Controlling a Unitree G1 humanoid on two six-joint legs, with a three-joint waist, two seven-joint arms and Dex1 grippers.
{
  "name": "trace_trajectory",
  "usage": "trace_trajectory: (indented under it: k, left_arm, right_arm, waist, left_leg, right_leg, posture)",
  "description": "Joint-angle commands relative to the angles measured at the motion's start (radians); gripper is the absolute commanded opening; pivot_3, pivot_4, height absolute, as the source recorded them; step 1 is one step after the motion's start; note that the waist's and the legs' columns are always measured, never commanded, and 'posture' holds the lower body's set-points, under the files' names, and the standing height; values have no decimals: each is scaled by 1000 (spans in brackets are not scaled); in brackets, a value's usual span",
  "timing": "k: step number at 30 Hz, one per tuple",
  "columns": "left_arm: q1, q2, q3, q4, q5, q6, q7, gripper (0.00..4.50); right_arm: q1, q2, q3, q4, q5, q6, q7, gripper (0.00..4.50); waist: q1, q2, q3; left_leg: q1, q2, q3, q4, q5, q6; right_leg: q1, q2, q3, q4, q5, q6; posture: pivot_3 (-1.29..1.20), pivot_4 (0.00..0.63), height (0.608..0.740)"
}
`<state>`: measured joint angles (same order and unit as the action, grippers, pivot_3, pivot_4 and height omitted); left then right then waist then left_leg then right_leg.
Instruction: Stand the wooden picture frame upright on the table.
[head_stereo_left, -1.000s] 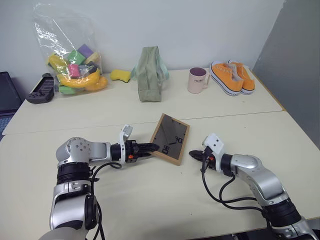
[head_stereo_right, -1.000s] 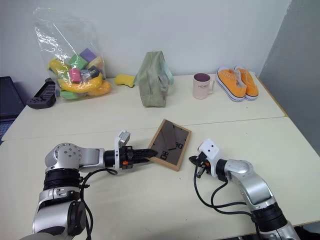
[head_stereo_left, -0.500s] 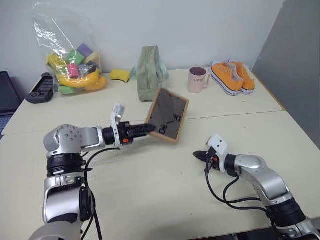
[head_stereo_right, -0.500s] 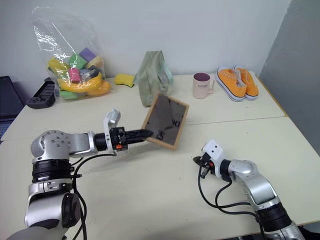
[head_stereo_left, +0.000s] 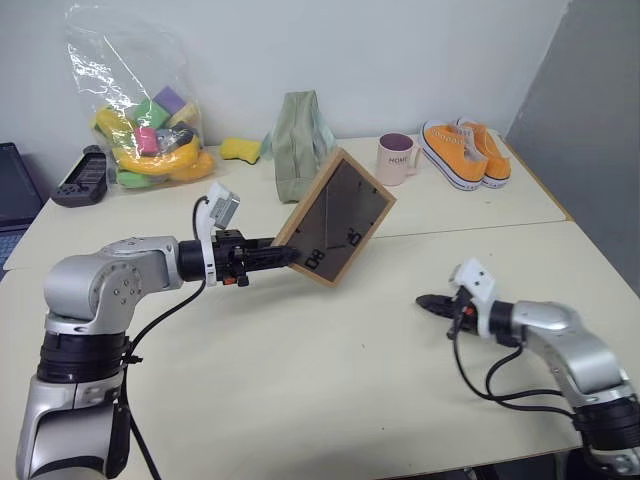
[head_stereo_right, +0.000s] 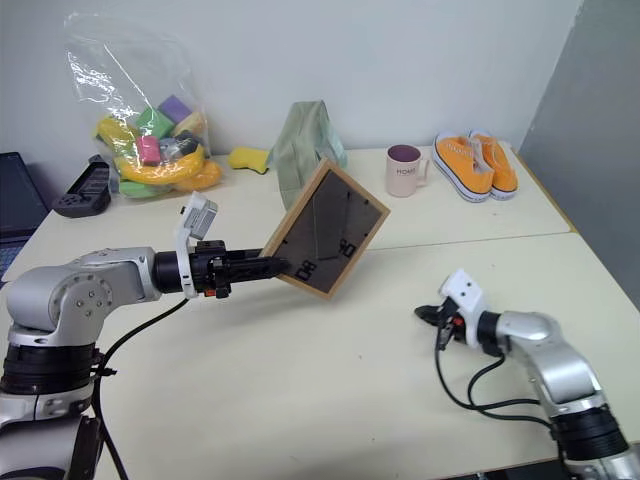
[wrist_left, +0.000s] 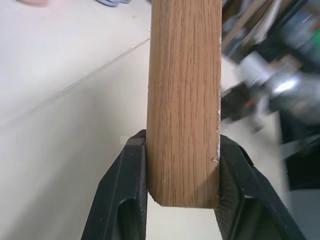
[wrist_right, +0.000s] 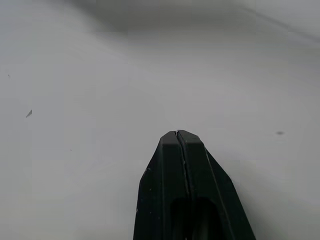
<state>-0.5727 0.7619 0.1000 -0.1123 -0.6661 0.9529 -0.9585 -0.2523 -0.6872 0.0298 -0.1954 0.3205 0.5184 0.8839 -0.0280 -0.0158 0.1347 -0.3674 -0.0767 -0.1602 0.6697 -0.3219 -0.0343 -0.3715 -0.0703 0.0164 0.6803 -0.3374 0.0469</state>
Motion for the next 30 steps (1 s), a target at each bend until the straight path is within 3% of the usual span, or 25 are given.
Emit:
trace_trajectory:
  k: [1,11,14,24,30]
  left_arm:
    - [12,2,-11,-46,89,-184,6,1293]
    - [29,-20,-4,-46,121,-270,25,1293]
    - [26,-19,-2,-38,119,-273,23,1293]
    - [31,-17,-12,-43,112,-262,6,1293]
    - [37,-13,-19,-55,95,-241,-20,1293]
  right_arm:
    - [-28,-13,-49,-64,64,28,21,0]
    - [-161,54,-71,-120,128,115,-82,0]
    - [-219,78,-86,-131,160,147,-104,449]
    - [-297,105,-47,-127,157,153,-126,2870]
    - [-353,141,-6,-113,148,149,-126,3006]
  waist:
    - [1,0,0]
    - [-3,0,0]
    - [-3,0,0]
    - [-4,0,0]
    - [-5,0,0]
  left_leg:
    - [0,0,0,0,0,0]
    - [0,0,1,-1,0,0]
    - [0,0,1,-2,0,0]
    - [0,0,0,-2,0,0]
    - [0,0,0,-2,0,0]
  right_leg:
    - [0,0,1,0,0,0]
    - [-1,0,0,0,0,0]
    - [-1,0,0,0,0,0]
    - [-1,0,0,0,0,0]
    - [-1,0,0,1,0,0]
  posture:
    - [0,150,740]
    - [0,150,740]
    - [0,150,740]
    - [0,150,740]
    - [0,150,740]
